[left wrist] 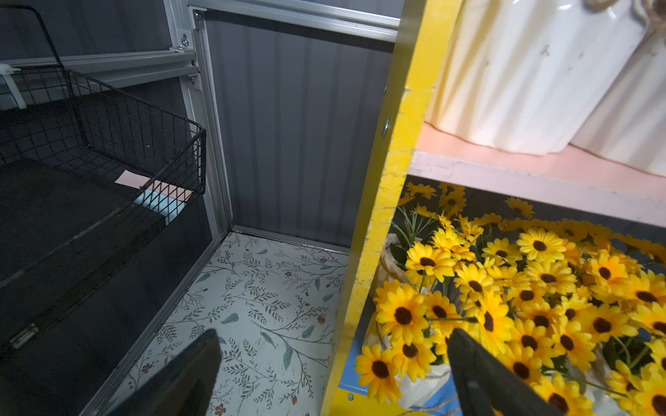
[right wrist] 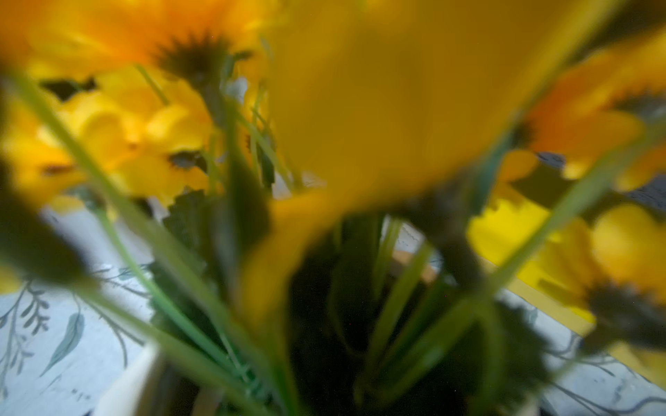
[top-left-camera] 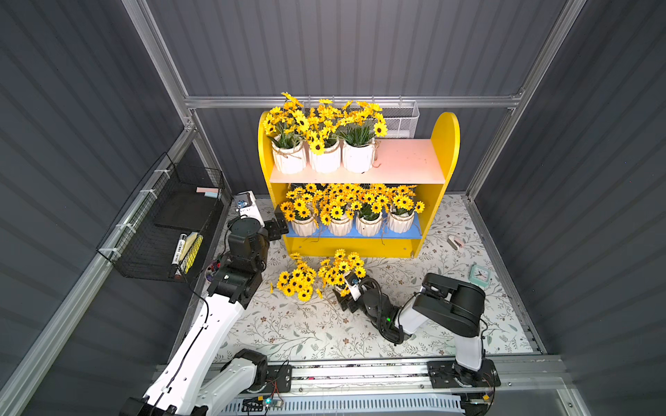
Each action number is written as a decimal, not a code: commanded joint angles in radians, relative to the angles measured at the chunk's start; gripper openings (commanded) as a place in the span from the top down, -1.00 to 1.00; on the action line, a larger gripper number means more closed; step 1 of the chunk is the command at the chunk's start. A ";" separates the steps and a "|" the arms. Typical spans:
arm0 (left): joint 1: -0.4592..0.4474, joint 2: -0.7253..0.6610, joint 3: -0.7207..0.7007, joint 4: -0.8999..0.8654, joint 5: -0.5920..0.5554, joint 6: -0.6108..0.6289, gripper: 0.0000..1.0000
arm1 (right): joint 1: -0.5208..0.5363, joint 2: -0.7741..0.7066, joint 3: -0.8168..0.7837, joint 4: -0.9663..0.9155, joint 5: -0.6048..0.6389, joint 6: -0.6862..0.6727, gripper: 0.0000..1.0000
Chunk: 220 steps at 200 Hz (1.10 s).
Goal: Take the sunflower pots off the shelves
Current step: Place the sunflower pot at the center of the board.
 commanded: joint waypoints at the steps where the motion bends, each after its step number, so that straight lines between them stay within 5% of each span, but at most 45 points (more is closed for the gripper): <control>1: 0.003 -0.005 -0.018 0.034 0.018 0.007 -0.99 | -0.002 0.039 0.044 0.147 0.038 0.001 1.00; 183: 0.003 -0.018 -0.039 0.060 0.030 0.008 -0.99 | 0.097 0.330 0.177 0.147 0.027 0.046 1.00; 198: 0.003 -0.019 -0.043 0.065 0.032 0.007 -0.99 | 0.097 0.338 0.182 0.147 0.021 0.055 0.67; 220: 0.003 -0.007 -0.045 0.068 0.038 0.007 -0.99 | 0.110 0.327 0.182 0.122 0.035 0.073 -0.34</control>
